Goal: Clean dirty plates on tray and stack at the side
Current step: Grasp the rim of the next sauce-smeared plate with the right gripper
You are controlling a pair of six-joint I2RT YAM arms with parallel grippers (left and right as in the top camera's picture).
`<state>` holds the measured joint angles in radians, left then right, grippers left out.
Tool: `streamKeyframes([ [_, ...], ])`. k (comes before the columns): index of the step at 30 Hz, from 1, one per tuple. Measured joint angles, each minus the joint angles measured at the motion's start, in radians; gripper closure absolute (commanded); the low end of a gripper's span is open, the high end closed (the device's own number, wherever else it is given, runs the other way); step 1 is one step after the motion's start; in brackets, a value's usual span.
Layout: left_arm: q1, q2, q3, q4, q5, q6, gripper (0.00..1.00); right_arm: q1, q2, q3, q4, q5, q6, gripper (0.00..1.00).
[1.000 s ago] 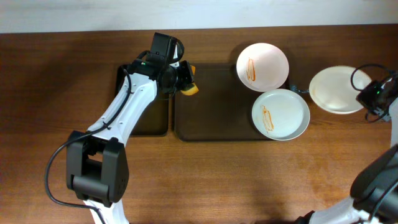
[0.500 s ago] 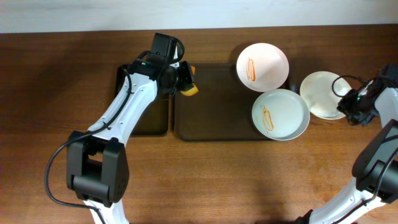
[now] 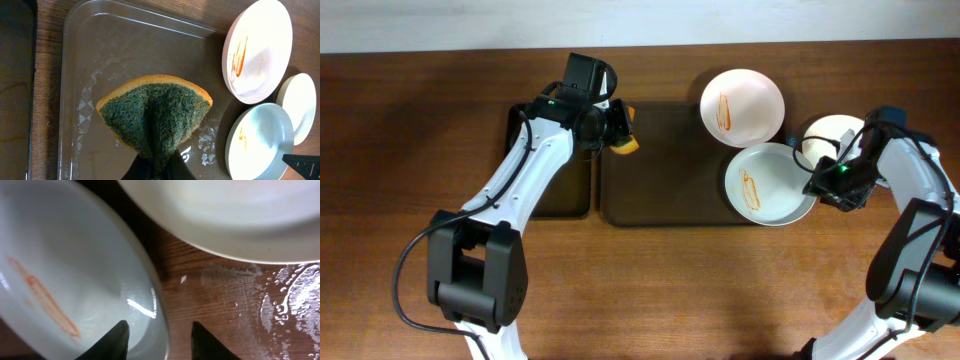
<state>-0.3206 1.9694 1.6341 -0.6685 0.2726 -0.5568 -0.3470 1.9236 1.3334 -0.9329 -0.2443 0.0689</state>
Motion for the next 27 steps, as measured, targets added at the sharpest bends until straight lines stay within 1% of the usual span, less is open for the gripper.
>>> streamKeyframes([
  [4, 0.000, 0.000, 0.000, 0.000, 0.000, 0.000, 1.00, 0.010, 0.000, -0.005, 0.022, 0.022, 0.002, 0.96],
  [8, 0.000, 0.000, 0.000, -0.001, 0.000, 0.000, 1.00, 0.063, 0.000, -0.005, 0.014, 0.027, 0.002, 0.96],
  [12, 0.000, 0.000, 0.000, -0.006, 0.000, 0.000, 1.00, 0.177, 0.000, -0.005, -0.009, 0.009, 0.015, 0.96],
  [14, 0.000, 0.000, 0.000, -0.018, 0.000, 0.000, 1.00, 0.262, 0.000, -0.005, -0.002, -0.001, 0.068, 0.96],
  [18, 0.000, 0.000, 0.000, -0.027, 0.000, 0.000, 1.00, 0.411, 0.000, -0.005, 0.065, -0.003, 0.236, 0.96],
  [22, 0.000, 0.000, 0.000, -0.027, 0.000, 0.000, 1.00, 0.548, 0.000, -0.005, 0.172, 0.047, 0.435, 0.96],
  [24, 0.000, 0.000, 0.000, -0.028, 0.000, 0.000, 1.00, 0.603, 0.000, -0.005, 0.191, 0.077, 0.504, 0.96],
  [25, 0.000, 0.000, 0.000, -0.029, 0.000, 0.000, 1.00, 0.627, 0.000, -0.005, 0.196, 0.092, 0.531, 0.82],
  [26, 0.000, 0.000, 0.000, -0.031, 0.000, 0.000, 1.00, 0.652, 0.000, -0.005, 0.199, 0.106, 0.557, 0.58],
  [27, 0.000, 0.000, 0.000, -0.039, 0.000, 0.000, 1.00, 0.671, 0.000, -0.005, 0.199, 0.114, 0.573, 0.47],
])
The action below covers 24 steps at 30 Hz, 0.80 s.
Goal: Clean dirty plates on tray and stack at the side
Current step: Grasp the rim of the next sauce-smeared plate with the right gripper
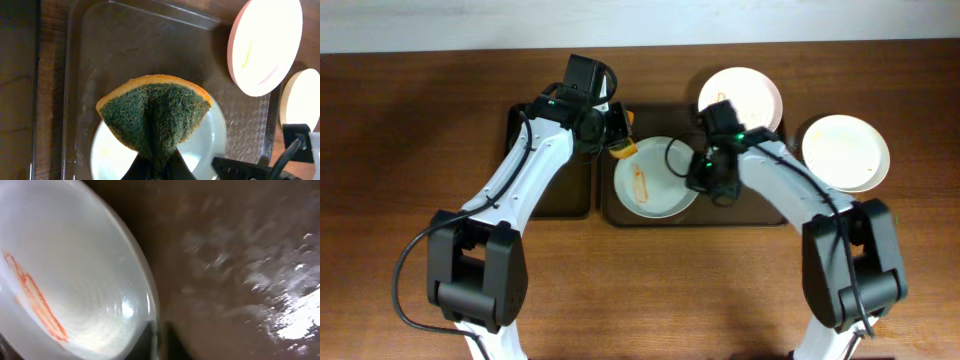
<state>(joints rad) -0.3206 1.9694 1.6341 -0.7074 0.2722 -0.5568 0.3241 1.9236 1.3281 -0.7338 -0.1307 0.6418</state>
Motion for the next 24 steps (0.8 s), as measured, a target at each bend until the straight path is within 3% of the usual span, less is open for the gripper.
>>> streamKeyframes([
  [4, 0.000, 0.000, 0.000, -0.023, -0.019, 0.003, 1.00, 0.002, 0.000, 0.000, 0.006, -0.002, -0.078, 0.39],
  [12, 0.000, 0.000, 0.000, -0.030, -0.055, 0.012, 1.00, -0.108, 0.018, 0.004, 0.135, -0.118, -0.378, 0.50],
  [19, 0.000, 0.005, 0.000, -0.037, -0.063, 0.014, 1.00, -0.020, 0.116, 0.008, 0.186, -0.129, -0.436, 0.79],
  [21, 0.000, 0.005, 0.000, -0.037, -0.064, 0.014, 1.00, -0.007, 0.118, 0.011, 0.190, -0.110, -0.419, 0.96],
  [24, 0.000, 0.005, 0.000, -0.038, -0.063, 0.014, 1.00, -0.006, 0.120, 0.012, 0.193, -0.095, -0.369, 0.96],
])
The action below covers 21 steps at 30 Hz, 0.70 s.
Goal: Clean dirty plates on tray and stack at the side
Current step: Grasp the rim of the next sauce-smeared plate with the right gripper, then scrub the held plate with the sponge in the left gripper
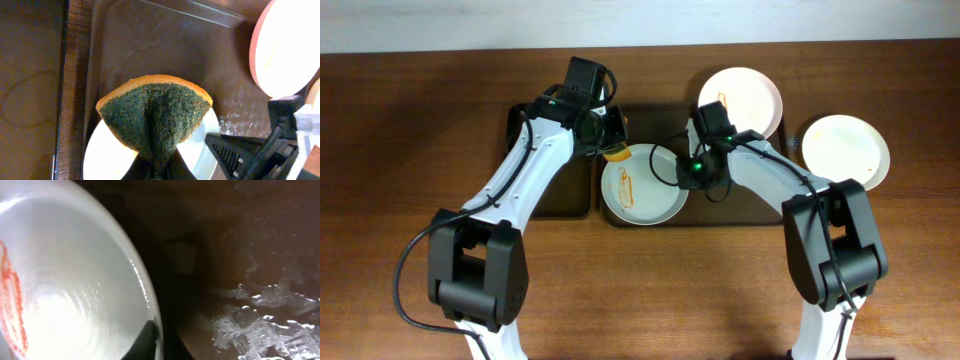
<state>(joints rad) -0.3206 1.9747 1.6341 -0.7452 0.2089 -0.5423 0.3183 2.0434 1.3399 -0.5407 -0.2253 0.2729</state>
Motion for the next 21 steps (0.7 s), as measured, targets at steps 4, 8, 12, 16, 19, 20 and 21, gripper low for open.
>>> streamKeyframes([
  [4, -0.005, 0.000, 0.000, 0.000, -0.002, 0.000, 1.00, -0.002, 0.000, 0.010, -0.039, 0.026, 0.124, 0.96],
  [8, -0.041, 0.026, -0.018, 0.001, -0.009, 0.036, 1.00, -0.014, 0.000, 0.016, -0.073, 0.028, 0.204, 0.96],
  [12, -0.068, 0.116, -0.029, 0.021, -0.021, 0.066, 1.00, -0.036, 0.000, 0.017, -0.084, 0.017, 0.213, 0.96],
  [16, -0.065, 0.197, -0.030, 0.068, -0.038, 0.145, 1.00, -0.037, 0.000, 0.017, -0.084, 0.018, 0.213, 0.96],
  [19, -0.068, 0.230, -0.024, 0.092, -0.033, 0.189, 1.00, -0.037, 0.000, 0.017, -0.084, 0.018, 0.212, 0.96],
  [20, -0.070, 0.234, -0.019, 0.091, -0.033, 0.196, 1.00, -0.037, 0.000, 0.017, -0.084, 0.018, 0.212, 0.96],
  [21, -0.074, 0.237, -0.015, 0.092, -0.032, 0.203, 1.00, -0.037, 0.000, 0.017, -0.082, 0.018, 0.212, 0.96],
])
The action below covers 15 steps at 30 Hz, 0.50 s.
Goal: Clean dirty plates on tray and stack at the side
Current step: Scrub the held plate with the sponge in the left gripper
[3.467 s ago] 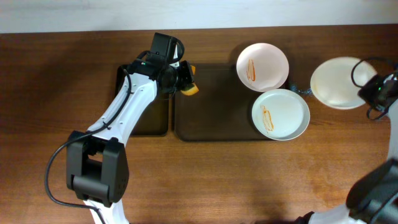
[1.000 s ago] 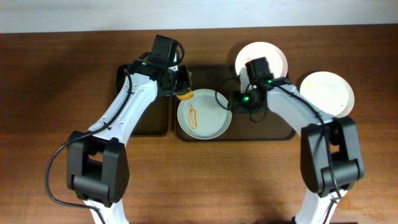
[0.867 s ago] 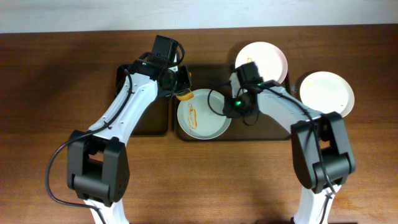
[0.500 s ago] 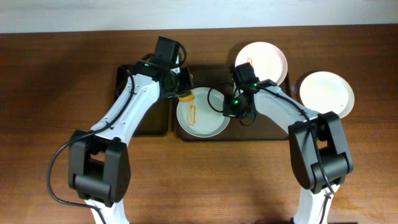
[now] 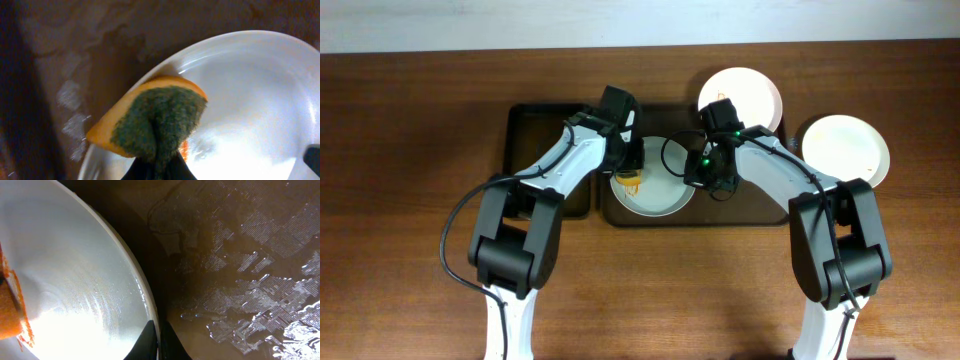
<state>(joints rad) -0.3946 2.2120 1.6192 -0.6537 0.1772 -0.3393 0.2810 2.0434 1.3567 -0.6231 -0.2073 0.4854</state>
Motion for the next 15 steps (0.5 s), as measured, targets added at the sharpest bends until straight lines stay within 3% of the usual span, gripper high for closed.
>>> streamKeyframes([
  [8, -0.081, 0.010, 0.013, -0.082, 0.112, 0.003, 1.00, 0.000, 0.000, 0.000, 0.004, 0.000, 0.000, 0.96],
  [10, -0.085, 0.010, 0.013, -0.050, 0.040, -0.037, 1.00, 0.000, 0.000, 0.000, 0.005, 0.000, 0.000, 0.96],
  [15, -0.080, 0.018, 0.028, -0.038, -0.360, -0.238, 1.00, 0.000, 0.000, 0.000, 0.016, 0.001, 0.000, 0.96],
])
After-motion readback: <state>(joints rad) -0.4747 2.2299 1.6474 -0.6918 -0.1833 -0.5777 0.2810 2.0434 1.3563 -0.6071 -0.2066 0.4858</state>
